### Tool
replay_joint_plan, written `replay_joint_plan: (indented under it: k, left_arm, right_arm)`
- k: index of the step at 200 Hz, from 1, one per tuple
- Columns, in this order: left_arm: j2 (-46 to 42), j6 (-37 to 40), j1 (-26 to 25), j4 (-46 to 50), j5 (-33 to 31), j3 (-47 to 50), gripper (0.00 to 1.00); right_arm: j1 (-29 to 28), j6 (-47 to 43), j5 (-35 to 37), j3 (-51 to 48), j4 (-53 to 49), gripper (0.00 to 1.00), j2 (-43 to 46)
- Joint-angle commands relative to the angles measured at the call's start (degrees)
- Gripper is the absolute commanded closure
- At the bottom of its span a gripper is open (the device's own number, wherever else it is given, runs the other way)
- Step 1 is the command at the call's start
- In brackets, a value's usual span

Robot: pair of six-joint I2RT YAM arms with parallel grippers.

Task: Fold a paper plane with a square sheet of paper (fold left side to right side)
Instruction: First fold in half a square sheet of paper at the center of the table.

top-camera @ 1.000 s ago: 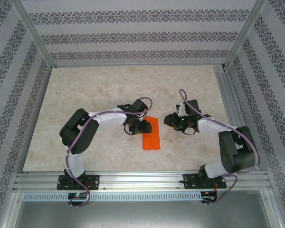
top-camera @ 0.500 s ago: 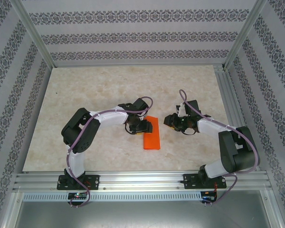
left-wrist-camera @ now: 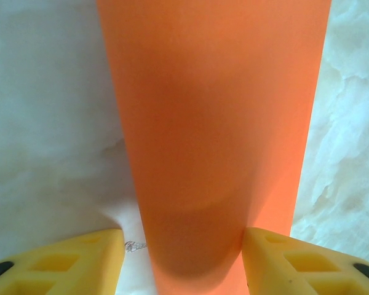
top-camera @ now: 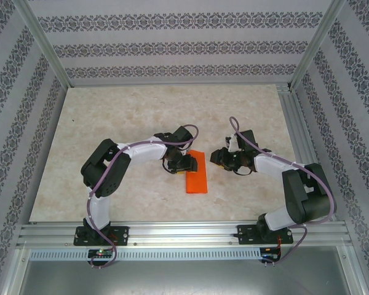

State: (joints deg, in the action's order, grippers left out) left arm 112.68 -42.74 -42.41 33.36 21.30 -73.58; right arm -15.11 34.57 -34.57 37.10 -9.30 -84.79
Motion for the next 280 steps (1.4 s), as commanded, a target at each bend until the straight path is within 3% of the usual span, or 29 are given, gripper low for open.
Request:
replay_joint_plan:
  k: [1, 226, 280]
  left_arm:
    - [3.51, 0.36, -1.53, -3.92, -0.15, -0.51, 0.44]
    - [5.66, -1.61, -2.41, -4.54, 0.17, -1.12, 0.41]
    - [6.47, -1.62, -2.76, -4.36, 0.34, -1.74, 0.41]
  right_arm:
    - [-1.04, -0.01, -0.24, -0.71, 1.20, 0.64, -0.79]
    - [-2.70, 0.98, 0.11, -0.98, 2.15, 0.64, -1.20]
    - [-3.32, 1.21, -0.09, -1.33, 2.31, 0.69, -1.49]
